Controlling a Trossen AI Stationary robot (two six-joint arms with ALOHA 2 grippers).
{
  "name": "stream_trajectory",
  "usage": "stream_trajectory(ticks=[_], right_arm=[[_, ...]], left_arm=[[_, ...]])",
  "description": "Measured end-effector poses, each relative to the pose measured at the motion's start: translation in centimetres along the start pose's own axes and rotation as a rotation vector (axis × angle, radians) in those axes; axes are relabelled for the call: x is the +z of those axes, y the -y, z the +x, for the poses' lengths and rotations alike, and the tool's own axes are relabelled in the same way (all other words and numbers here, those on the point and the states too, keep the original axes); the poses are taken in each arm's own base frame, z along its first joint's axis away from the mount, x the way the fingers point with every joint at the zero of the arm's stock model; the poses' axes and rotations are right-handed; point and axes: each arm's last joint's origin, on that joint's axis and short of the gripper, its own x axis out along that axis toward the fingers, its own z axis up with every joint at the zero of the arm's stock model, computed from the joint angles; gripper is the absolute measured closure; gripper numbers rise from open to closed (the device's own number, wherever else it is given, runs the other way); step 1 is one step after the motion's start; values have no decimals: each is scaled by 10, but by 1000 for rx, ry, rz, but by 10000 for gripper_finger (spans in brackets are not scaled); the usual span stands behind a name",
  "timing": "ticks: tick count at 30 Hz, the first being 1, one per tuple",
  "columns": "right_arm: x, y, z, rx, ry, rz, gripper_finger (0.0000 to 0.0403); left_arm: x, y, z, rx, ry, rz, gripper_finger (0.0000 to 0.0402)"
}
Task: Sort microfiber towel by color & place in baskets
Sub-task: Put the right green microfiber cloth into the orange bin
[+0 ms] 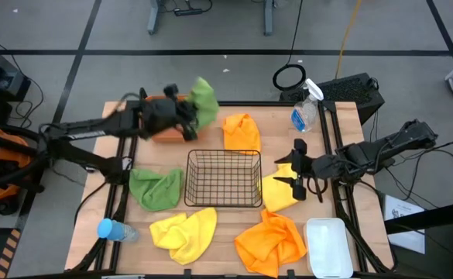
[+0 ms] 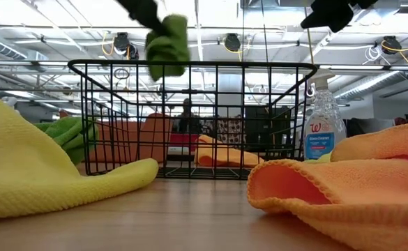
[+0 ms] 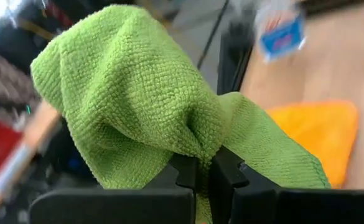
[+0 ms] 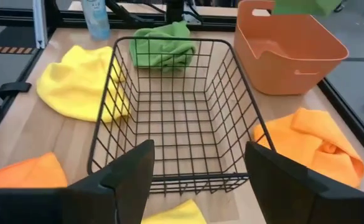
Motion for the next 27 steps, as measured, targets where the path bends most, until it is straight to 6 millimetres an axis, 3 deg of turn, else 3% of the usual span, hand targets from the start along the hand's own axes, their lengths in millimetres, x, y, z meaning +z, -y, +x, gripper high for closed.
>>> stream_trajectory(ticks=[6, 12, 17, 27], right_arm=[[2, -4, -2, 23, 24, -8, 160], [1, -8, -1, 36, 19, -18, 160], [-1, -10, 3, 32, 4, -28, 161], [-4, -14, 12, 26, -33, -27, 161]], left_arm=[[-47, -45, 23, -87, -201, -80, 389], [-78, -61, 42, -202, -327, -114, 389], [-93, -63, 61, -221, -417, -118, 389], [-115, -48, 104, -323, -547, -61, 389]])
